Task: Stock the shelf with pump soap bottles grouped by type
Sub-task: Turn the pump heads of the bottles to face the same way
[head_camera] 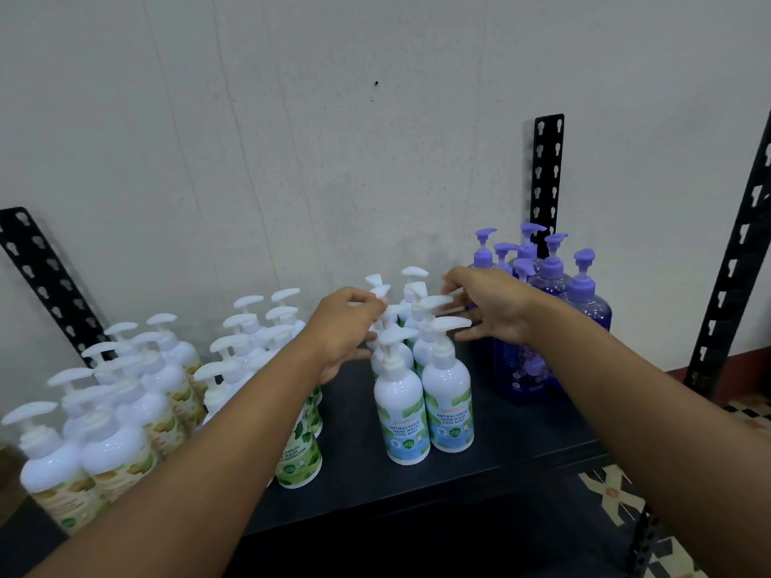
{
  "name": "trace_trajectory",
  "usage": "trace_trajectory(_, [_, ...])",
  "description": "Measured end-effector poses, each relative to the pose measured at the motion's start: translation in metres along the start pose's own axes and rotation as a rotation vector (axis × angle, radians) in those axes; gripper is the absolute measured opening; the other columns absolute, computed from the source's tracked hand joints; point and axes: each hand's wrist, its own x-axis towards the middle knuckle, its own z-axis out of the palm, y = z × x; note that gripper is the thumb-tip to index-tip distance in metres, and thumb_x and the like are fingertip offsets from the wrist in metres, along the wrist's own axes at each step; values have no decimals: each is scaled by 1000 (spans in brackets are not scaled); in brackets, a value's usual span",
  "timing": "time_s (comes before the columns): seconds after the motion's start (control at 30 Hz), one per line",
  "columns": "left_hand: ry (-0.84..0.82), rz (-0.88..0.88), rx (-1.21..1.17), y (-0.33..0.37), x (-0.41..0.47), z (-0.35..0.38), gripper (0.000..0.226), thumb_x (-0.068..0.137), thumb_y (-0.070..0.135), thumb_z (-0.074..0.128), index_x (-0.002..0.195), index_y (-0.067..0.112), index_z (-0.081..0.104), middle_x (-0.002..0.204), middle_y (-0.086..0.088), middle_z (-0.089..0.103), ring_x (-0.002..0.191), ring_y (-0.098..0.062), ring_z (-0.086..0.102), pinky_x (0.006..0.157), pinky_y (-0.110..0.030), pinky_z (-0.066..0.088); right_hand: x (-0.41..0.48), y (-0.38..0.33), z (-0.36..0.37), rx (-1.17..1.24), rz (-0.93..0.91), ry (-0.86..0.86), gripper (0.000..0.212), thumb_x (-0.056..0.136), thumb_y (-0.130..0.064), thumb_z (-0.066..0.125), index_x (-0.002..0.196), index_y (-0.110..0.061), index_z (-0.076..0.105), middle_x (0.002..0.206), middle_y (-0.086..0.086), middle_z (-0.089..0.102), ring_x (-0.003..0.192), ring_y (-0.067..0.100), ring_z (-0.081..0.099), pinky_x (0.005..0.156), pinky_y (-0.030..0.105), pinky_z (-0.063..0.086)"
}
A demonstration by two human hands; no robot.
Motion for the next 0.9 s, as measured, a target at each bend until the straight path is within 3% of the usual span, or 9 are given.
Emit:
trace_trajectory(0.07, [108, 35, 11, 5, 9, -2, 16, 97, 26, 63, 108, 14, 60, 116, -9, 66, 104, -26, 69, 92, -47, 60, 10, -4, 2, -28, -41, 37, 27, 98, -33, 53, 111, -11, 62, 111, 11, 65, 95, 28, 64, 76, 37, 57])
trace_trajectory(0.17, [202, 83, 82, 9, 21, -3, 23, 92, 30, 68, 108, 15, 59, 112, -2, 63, 109, -24, 65, 97, -49, 57, 23, -9, 8, -41, -64, 8, 32, 93, -35, 63, 113, -11, 64, 115, 12, 65, 97, 28, 65, 88, 43, 56])
trace_trajectory(0.27, [147, 49, 100, 7, 29, 2, 35, 90, 33, 74, 115, 14, 58, 117, -3, 62, 111, -26, 64, 98, -48, 56, 32, -10, 13, -63, -40, -57, 38, 88, -31, 70, 118, -8, 67, 110, 13, 66, 94, 26, 66, 92, 44, 57])
trace_trajectory(0.4, [97, 20, 58, 0, 40, 8, 21, 91, 23, 74, 104, 14, 59, 116, -13, 68, 95, -29, 70, 88, -47, 61, 34, -9, 15, -88, -16, -89, 24, 93, -17, 69, 112, -4, 67, 100, 13, 65, 85, 24, 62, 70, 35, 55])
trace_trajectory(0.63, [39, -21, 78, -1, 43, 2, 18, 98, 21, 67, 113, 13, 63, 119, -16, 68, 86, -30, 67, 79, -43, 62, 35, -8, 12, -58, -17, -81, 2, 93, -9, 66, 92, -7, 66, 96, 11, 67, 78, 24, 65, 64, 33, 56])
trace_trajectory(0.9, [-66, -73, 56, 3, 38, -3, 11, 102, 16, 58, 111, 21, 63, 124, -15, 68, 92, -26, 66, 80, -43, 60, 30, -7, 10, 79, -16, -126, 23, 104, -8, 48, 109, -12, 70, 91, 5, 63, 74, 18, 50, 63, 30, 44])
